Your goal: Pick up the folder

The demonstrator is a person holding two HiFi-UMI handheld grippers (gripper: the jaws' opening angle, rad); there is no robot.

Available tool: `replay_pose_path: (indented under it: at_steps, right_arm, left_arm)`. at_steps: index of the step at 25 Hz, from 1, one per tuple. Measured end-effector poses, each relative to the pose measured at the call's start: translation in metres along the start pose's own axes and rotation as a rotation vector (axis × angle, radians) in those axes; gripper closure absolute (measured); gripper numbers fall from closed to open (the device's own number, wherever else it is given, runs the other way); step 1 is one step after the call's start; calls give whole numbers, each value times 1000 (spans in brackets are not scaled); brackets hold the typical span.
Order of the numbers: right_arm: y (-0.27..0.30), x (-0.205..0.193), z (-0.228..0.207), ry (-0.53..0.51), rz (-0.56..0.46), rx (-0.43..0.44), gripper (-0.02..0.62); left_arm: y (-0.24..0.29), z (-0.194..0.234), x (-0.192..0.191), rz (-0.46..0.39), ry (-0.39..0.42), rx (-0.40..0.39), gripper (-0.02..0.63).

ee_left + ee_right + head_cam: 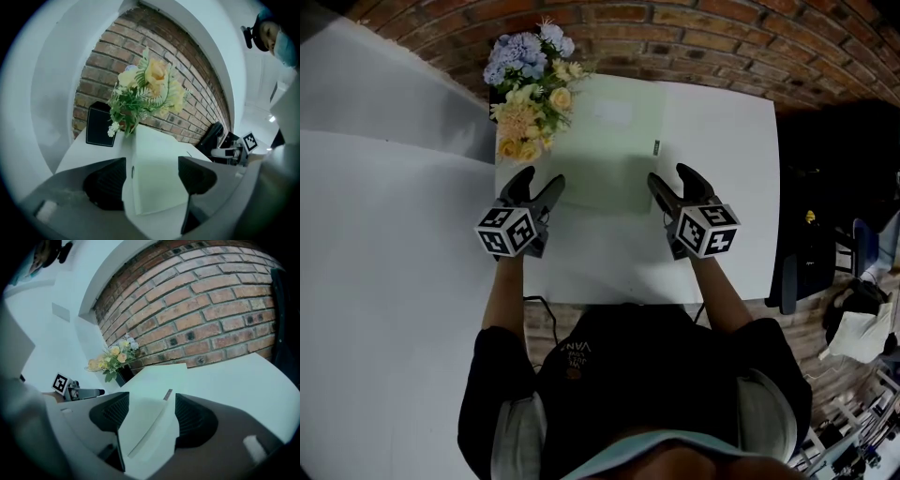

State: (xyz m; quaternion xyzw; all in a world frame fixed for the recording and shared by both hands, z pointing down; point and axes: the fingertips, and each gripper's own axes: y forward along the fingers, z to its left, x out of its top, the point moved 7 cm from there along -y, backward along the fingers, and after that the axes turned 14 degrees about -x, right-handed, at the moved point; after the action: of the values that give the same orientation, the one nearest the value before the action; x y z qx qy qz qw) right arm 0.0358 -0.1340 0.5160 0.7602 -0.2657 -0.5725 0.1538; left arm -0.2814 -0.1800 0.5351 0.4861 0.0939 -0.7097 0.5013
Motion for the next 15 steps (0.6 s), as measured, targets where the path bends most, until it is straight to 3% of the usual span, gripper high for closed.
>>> replay_pose_path:
  at_steps: [9,15]
  right_arm:
    - [33,-14,-6,56,91,10,264]
    - [51,-20,-5,118,149,51,227]
  left_arm:
    - [21,25,0,76,-88,-13,249]
    - [35,31,1,136,-93,-46,248]
